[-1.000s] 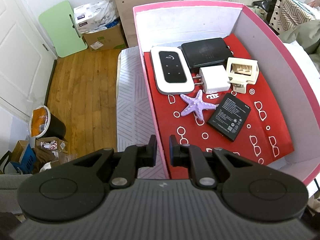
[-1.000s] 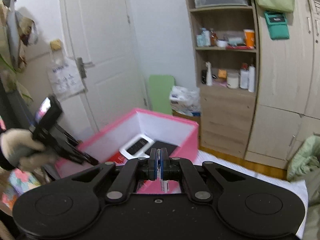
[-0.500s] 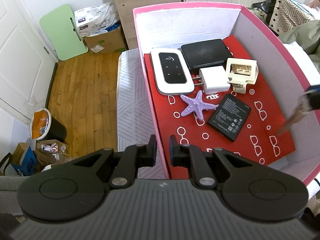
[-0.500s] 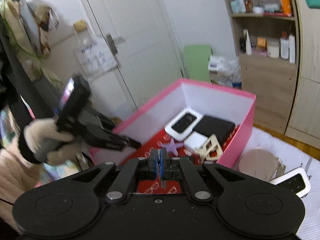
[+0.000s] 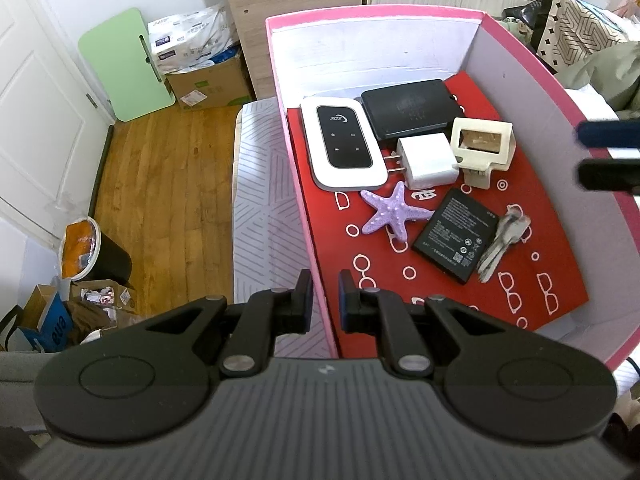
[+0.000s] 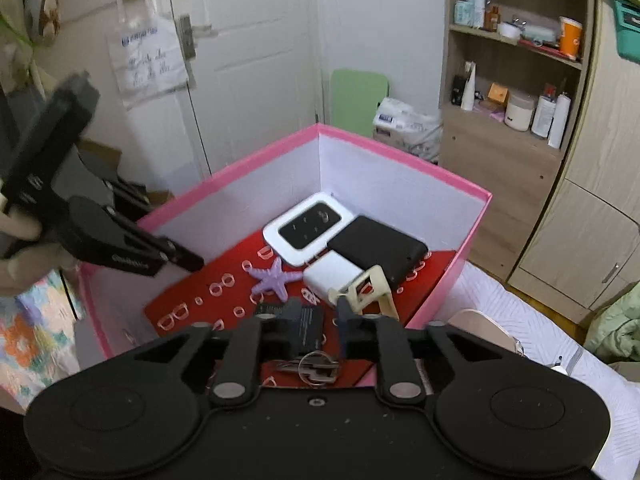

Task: Organize rigid objects
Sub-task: 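Place the keys beside the battery pack in the box, right gripper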

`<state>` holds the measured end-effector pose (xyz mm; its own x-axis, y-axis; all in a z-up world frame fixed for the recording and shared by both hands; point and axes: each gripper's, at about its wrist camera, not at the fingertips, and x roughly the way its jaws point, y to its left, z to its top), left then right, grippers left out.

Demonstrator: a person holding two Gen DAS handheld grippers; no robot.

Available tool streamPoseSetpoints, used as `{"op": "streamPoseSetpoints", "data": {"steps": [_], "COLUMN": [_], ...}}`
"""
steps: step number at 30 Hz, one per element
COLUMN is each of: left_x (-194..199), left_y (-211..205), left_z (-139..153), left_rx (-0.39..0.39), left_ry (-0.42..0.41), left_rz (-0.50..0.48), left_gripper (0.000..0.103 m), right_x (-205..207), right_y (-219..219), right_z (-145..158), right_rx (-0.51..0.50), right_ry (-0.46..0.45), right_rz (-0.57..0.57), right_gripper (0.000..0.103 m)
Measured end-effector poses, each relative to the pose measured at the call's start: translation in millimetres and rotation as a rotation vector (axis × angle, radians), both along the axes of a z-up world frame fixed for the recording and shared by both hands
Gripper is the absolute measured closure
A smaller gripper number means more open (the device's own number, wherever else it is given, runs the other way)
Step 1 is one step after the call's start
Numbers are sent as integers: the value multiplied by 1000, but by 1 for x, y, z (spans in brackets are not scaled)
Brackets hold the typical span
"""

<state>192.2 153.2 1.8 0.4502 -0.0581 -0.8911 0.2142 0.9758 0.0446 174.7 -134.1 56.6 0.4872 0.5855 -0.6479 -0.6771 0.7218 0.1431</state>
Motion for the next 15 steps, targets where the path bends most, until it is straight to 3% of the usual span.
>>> {"op": "streamPoseSetpoints", "data": {"steps": [8, 15], "left_x": [0, 0], "left_y": [-1, -2], "left_z": [0, -1], "left_rx": [5, 14], "left_ry": [1, 2], "left_rz": [2, 3], "left_gripper": [93, 93], "right_x": [-23, -41], "right_y": [-58, -109], "right_z": [14, -18], "right_rx": [40, 69], "right_ry": [-32, -1], "right_rz": [-139, -256], "right_gripper": [59, 59]}}
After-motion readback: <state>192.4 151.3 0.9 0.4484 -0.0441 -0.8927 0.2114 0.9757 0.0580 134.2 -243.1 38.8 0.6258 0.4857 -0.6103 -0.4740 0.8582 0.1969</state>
